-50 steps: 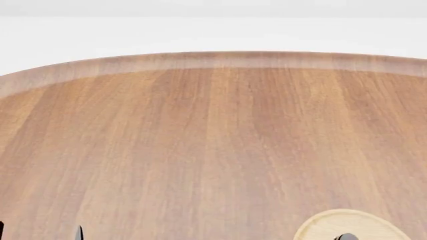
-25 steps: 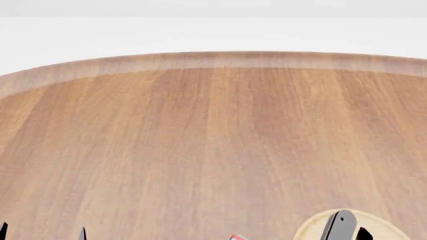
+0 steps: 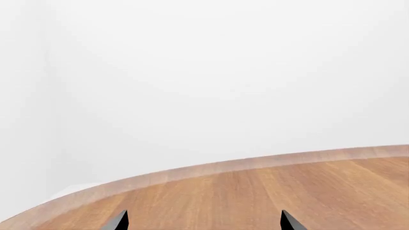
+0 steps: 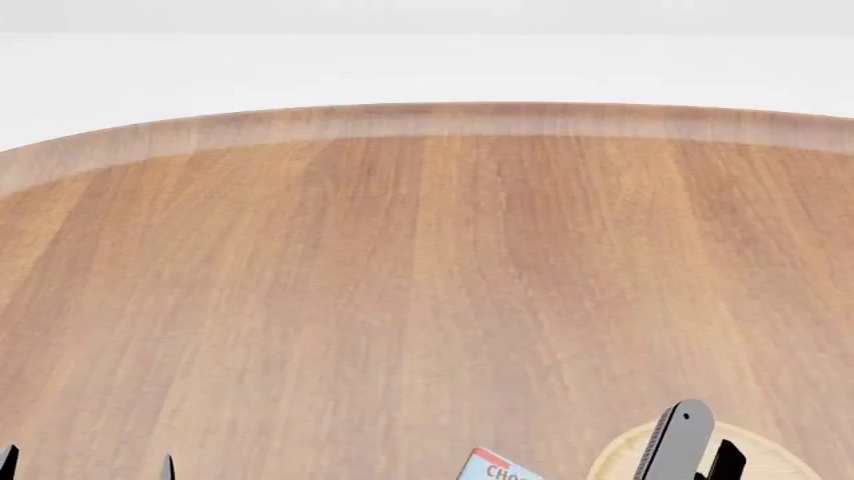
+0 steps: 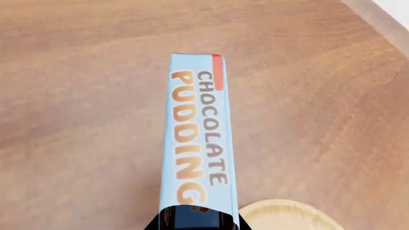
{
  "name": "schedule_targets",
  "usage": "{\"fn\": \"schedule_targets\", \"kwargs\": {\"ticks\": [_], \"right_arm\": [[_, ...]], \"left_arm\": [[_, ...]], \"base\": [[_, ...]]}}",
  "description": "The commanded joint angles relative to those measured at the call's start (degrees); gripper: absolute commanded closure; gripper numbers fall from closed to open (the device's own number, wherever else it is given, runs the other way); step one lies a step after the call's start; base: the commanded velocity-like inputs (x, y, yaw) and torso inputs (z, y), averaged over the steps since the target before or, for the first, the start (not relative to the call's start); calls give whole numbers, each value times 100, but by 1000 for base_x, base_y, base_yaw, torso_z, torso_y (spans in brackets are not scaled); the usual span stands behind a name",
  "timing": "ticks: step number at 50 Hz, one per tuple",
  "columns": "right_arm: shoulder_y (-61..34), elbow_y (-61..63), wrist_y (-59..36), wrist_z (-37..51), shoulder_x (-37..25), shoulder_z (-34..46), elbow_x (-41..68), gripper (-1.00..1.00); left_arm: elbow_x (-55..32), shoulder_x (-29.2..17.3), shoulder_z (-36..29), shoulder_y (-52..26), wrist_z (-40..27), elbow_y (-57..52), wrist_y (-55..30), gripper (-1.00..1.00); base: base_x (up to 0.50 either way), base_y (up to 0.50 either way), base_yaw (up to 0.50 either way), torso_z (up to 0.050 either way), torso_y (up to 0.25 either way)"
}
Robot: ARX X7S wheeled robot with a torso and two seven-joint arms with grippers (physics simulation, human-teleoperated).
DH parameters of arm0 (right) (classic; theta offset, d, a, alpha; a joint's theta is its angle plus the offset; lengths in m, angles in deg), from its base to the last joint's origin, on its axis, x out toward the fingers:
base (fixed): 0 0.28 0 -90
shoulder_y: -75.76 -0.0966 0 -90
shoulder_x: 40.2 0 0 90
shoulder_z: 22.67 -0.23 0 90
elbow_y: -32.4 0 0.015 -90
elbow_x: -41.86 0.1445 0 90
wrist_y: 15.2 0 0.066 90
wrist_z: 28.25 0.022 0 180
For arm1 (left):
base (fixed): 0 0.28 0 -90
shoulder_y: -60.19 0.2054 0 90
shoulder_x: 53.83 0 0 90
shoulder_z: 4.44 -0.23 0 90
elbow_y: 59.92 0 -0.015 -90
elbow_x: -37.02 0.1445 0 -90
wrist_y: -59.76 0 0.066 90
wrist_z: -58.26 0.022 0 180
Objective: Put the chocolate pudding to the left of the plate.
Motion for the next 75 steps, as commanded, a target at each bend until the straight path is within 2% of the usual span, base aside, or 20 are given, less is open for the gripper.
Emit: {"fn": "schedule_targets", "kwargs": {"ticks": [1, 75], "right_arm": [[-140, -295, 155, -76, 158, 121, -134, 100], [-347, -2010, 1014, -76, 769, 420, -306, 100]], "left_arm": [[-12, -10, -14, -5, -10, 19, 16, -100], [-48, -71, -129, -50, -69, 66, 41, -100]], "base": [[0, 0, 0, 0, 0], [0, 0, 0, 0, 0]]}}
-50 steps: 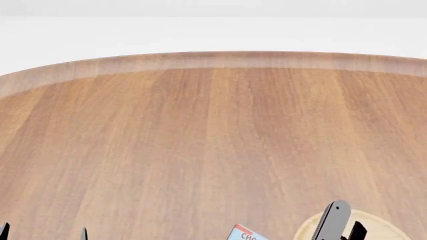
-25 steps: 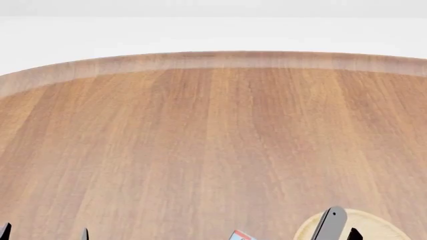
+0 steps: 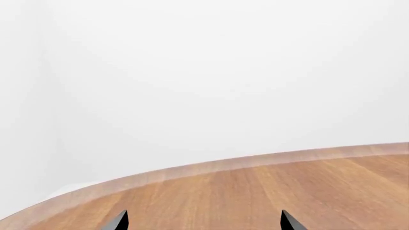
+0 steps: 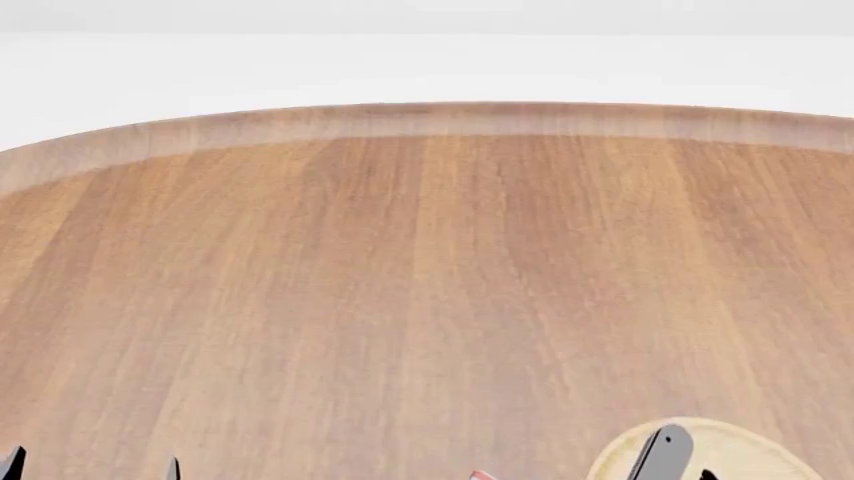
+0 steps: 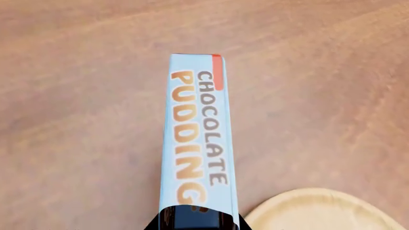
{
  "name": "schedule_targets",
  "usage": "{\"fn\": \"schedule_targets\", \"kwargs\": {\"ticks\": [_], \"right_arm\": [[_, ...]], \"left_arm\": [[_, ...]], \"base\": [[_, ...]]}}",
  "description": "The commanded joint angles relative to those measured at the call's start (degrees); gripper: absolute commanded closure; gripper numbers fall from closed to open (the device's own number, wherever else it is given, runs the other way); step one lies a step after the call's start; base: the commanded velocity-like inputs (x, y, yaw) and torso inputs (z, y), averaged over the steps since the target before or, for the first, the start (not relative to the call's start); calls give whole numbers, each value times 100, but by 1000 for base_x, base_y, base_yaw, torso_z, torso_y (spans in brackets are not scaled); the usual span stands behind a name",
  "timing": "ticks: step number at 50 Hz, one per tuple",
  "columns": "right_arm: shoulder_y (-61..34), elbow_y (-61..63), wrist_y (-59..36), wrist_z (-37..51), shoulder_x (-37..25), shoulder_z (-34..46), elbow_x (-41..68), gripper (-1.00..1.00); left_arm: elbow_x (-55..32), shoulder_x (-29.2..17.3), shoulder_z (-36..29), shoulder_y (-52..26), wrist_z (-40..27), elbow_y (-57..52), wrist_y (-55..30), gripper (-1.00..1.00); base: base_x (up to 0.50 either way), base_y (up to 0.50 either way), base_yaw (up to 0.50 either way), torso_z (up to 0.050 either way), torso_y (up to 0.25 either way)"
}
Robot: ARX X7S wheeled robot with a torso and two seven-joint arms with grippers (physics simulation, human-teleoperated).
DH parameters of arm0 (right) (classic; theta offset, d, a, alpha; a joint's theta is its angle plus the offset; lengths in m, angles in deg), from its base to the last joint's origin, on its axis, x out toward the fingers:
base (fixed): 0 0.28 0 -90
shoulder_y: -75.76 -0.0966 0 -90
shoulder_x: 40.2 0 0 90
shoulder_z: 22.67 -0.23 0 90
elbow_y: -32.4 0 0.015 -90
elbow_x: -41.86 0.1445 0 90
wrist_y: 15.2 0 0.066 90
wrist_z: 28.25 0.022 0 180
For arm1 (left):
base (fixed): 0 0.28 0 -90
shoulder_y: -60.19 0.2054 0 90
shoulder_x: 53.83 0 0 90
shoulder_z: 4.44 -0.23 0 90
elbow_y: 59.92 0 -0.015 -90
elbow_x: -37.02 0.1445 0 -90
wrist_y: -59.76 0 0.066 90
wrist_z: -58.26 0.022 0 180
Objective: Put the chocolate pudding to the left of the plate.
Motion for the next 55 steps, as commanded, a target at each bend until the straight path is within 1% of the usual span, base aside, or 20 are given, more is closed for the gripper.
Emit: {"fn": "schedule_targets", "kwargs": {"ticks": [1, 20, 48, 55], "right_arm": [[-31, -285, 202, -8, 90, 44, -98, 100], [-119, -532, 358, -57, 266, 114, -89, 100], [-136, -1655, 1077, -97, 640, 268, -173, 100], [-149, -1626, 1031, -97, 618, 258, -154, 100]], "left_arm": [[-2, -11, -17, 1, -13, 5, 9, -100], [-12, -24, -44, -15, -27, 30, 28, -100], [-46, -60, -67, -16, -52, 10, 28, -100], [-36, -61, -85, -21, -57, 37, 48, -100]], "base": [[0, 0, 0, 0, 0], [0, 0, 0, 0, 1], [0, 0, 0, 0, 0], [0, 1, 1, 0, 0]]}}
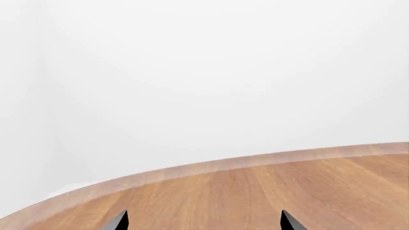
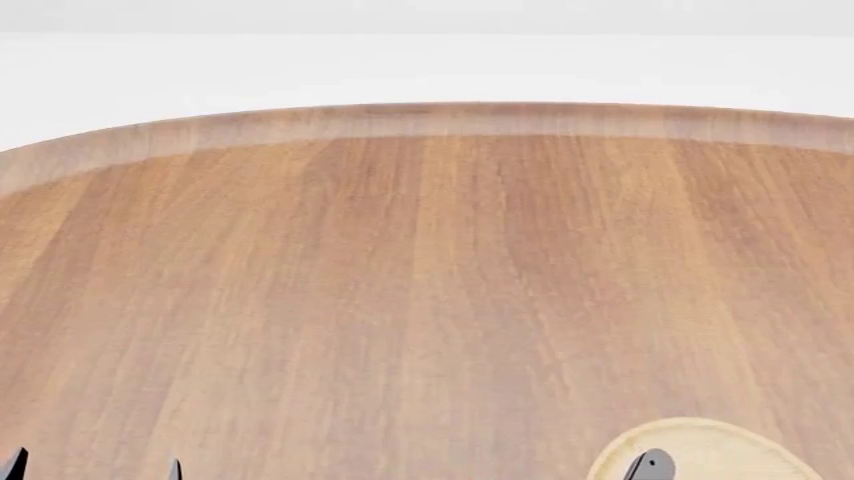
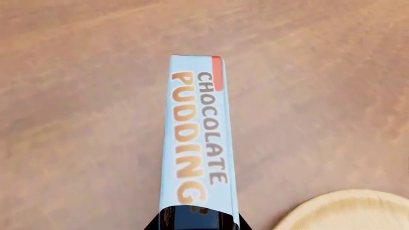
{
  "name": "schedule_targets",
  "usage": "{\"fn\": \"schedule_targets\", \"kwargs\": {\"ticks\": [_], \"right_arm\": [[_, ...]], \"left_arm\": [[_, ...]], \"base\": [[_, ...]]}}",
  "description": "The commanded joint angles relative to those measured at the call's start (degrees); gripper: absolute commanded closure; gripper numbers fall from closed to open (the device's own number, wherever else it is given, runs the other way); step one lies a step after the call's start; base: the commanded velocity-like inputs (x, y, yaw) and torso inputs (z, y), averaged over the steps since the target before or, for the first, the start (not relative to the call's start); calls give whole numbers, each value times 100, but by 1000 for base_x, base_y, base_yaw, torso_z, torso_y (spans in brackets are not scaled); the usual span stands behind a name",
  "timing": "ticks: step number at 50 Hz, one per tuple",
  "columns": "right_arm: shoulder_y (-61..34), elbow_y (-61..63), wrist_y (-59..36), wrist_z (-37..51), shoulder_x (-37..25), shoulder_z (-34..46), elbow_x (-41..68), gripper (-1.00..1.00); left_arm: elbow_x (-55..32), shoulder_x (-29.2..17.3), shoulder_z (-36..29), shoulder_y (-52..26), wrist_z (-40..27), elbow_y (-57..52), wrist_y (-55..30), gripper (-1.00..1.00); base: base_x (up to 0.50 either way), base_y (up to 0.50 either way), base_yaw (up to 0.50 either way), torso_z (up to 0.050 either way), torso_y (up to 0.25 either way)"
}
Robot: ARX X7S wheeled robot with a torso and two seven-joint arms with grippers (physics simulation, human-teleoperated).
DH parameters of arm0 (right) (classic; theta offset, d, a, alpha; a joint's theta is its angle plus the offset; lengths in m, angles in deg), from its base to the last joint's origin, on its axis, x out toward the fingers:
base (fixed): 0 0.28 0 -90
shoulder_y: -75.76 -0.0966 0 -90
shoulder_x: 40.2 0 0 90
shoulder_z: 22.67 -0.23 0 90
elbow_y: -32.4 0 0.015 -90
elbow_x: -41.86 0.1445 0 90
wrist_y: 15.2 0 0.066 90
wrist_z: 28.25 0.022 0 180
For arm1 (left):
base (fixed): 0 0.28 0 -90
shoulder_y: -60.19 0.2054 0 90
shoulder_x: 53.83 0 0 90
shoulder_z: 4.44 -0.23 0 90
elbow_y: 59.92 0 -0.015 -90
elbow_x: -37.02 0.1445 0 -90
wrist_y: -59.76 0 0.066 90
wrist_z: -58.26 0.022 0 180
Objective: Put the chocolate pudding to the left of the plate.
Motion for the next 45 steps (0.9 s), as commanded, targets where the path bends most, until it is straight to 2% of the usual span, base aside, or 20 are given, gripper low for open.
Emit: {"fn": "schedule_targets", "kwargs": {"ticks": [1, 18, 19, 31, 33, 38, 45], "right_arm": [[10, -305, 196, -11, 110, 52, -166, 100], [-133, -884, 513, 23, 292, 87, -217, 100], [-137, -895, 518, 35, 294, 86, -221, -100], [389, -61, 352, 147, -64, -105, 32, -100], [897, 490, 372, 291, -328, -243, 190, -100], [1652, 918, 680, 456, -628, -526, 531, -100], [1993, 864, 954, 544, -708, -649, 641, -100]], "left_arm": [[-5, -6, -19, -9, -6, 26, 14, -100], [-19, -28, -40, -18, -10, 39, 32, -100], [-23, -28, -40, -18, -11, 37, 30, -100], [-26, -42, -57, -22, -18, 14, 16, -100], [-25, -46, -65, -13, -18, 10, 26, -100], [-23, -50, -71, -11, -28, -2, 18, -100], [10, -38, -120, -14, -27, 27, 34, -100]], "base": [[0, 0, 3, 0, 0], [1, 1, 2, 0, 0], [11, 0, 3, 0, 0], [0, 0, 0, 0, 0], [0, 0, 0, 0, 0], [0, 0, 0, 0, 0], [0, 0, 0, 0, 0]]}}
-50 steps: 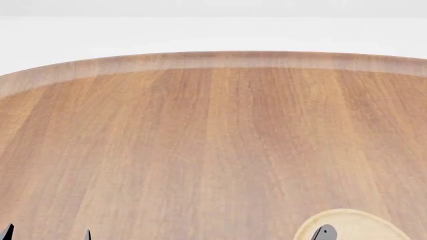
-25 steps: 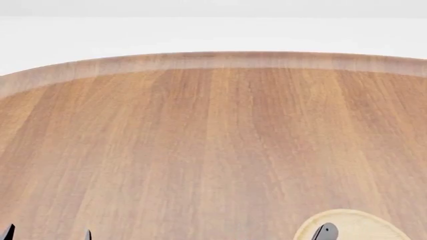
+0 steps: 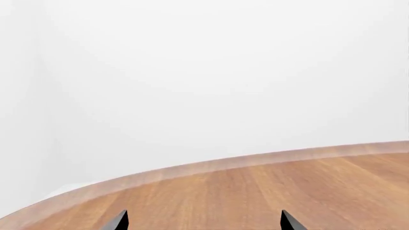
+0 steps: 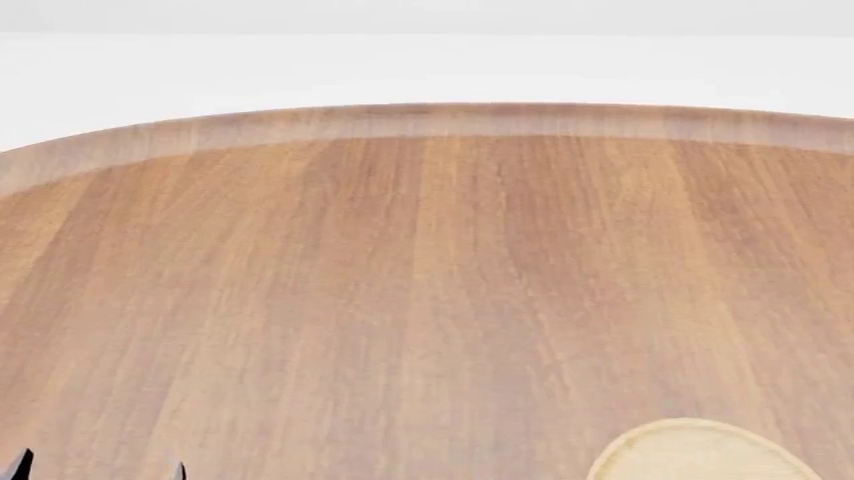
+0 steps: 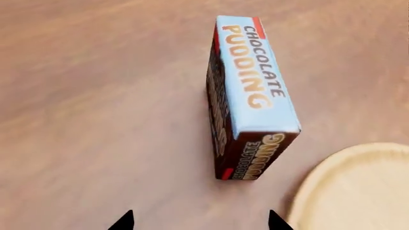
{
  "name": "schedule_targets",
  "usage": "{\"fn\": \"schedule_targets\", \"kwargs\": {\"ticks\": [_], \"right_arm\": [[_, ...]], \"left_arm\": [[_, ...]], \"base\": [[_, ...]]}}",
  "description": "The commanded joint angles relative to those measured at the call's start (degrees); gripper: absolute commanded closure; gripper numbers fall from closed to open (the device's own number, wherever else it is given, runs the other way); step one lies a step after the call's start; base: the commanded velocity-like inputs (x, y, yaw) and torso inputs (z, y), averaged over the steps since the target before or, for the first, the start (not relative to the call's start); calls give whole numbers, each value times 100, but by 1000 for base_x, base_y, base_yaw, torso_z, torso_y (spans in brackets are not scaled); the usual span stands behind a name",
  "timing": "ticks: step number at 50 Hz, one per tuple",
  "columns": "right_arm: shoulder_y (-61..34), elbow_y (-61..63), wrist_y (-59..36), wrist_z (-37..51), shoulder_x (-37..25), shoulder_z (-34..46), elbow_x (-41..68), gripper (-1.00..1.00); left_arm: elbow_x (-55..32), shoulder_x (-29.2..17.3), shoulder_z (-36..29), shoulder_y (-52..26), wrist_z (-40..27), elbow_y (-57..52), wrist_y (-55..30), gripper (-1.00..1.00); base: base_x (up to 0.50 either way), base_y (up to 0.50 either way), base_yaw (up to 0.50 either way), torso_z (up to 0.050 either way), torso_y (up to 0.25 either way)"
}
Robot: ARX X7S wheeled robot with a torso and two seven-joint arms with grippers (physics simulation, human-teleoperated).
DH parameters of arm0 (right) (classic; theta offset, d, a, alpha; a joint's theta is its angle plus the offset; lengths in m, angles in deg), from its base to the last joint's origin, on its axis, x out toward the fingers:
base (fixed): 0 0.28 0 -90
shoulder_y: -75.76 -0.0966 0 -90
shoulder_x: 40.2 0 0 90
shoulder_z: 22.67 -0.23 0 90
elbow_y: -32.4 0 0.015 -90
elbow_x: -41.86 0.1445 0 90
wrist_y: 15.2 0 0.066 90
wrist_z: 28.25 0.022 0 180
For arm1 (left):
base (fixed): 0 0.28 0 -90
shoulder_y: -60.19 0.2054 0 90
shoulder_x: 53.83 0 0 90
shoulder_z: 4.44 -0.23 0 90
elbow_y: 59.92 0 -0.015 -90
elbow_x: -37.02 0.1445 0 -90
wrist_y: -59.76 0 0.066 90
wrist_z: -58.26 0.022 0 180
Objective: Put the chocolate pudding to the left of the plate.
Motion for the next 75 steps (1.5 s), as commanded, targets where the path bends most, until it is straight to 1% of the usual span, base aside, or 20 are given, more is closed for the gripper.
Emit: {"fn": "schedule_targets", "kwargs": {"ticks": [1, 11, 16, 21, 26, 30, 32, 34, 35, 36, 39, 42, 43, 51, 54, 58, 63, 65, 68, 75], "right_arm": [[1001, 542, 349, 245, -360, -345, 404, -100], [1300, 942, 508, 265, -349, -186, 280, -100], [1567, 2156, -83, 995, -385, -270, 168, -100], [2418, 4245, -485, 1760, -832, -593, 351, -100], [2830, 5448, -939, 2533, -951, -996, 563, -100], [3015, 6328, -1317, 3329, -878, -1499, 863, -100], [3104, 6578, -1335, 3396, -885, -1706, 1275, -100], [3099, 6910, -1542, 3794, -803, -1883, 1361, -100], [3073, 7020, -1619, 3989, -744, -1950, 1339, -100], [2941, 7258, -1961, 4639, -557, -1965, 816, -100], [2979, 7441, -1872, 5107, -325, -1846, 141, -100], [3190, 7574, -1462, 5267, -146, -1674, -244, -100], [3223, 7616, -1382, 5454, -37, -1606, -574, -100], [3821, 8043, -535, 6280, 341, -1404, -1967, -100], [4121, 8208, -138, 6436, 335, -1396, -2073, -100], [4697, 8344, 761, 6690, 261, -1278, -2525, -100], [5163, 8450, 1279, 6913, 255, -1237, -2942, -100], [5267, 8467, 1386, 7015, 299, -1258, -3087, -100], [5399, 8440, 1548, 7068, 281, -1205, -3165, -100], [5238, 8295, 1541, 7037, 260, -1117, -2927, -100]], "left_arm": [[22, -17, -30, 13, -15, -49, -21, -100], [7, -22, -44, 5, -16, -5, 14, -100], [-1, -30, -41, 7, -28, -30, -2, -100], [-21, -45, -23, 15, -41, -60, 8, -100], [-12, -64, -7, 38, -69, -96, 33, -100], [-10, -74, 36, 43, -114, -132, 44, -100], [-4, -78, 46, 44, -129, -144, 46, -100], [69, -85, 85, 49, -194, -155, 82, -100], [187, -79, 98, 51, -264, -143, 93, -100], [333, -100, 102, 67, -320, -160, 144, -100], [564, -115, 109, 63, -419, -150, 191, -100], [1317, -70, 273, 175, -996, -63, 626, -100], [1579, -39, 301, 203, -1132, -88, 557, -100], [1602, -248, 400, 691, -1218, -847, 735, -100], [1599, -381, 536, 983, -1385, -1164, 1088, -100], [2072, -451, 722, 1491, -1840, -1456, 1741, -100], [2063, -640, 802, 1871, -2014, -1689, 2235, -100], [2123, -680, 842, 2002, -2064, -1772, 2331, -100], [2613, -572, 968, 2234, -2266, -1865, 2440, -100], [2511, -609, 871, 2148, -2204, -1775, 2463, -100]], "base": [[0, 0, 0, 0, 0], [0, 0, 0, 0, 0], [0, 0, 0, 0, 0], [0, 0, 0, 0, 0], [0, 0, 0, 0, 0], [0, 0, 0, 0, 0], [0, 0, 0, 0, 0], [0, 0, 0, 0, 0], [0, 0, 0, 0, 0], [0, 0, 0, 0, 0], [0, 0, 0, 0, 0], [0, 0, 0, 0, 0], [0, 0, 0, 0, 0], [0, 0, 0, 0, 0], [0, 0, 0, 0, 0], [0, 0, 0, 0, 0], [0, 0, 0, 0, 0], [0, 0, 0, 0, 0], [0, 0, 0, 0, 0], [0, 0, 0, 0, 0]]}}
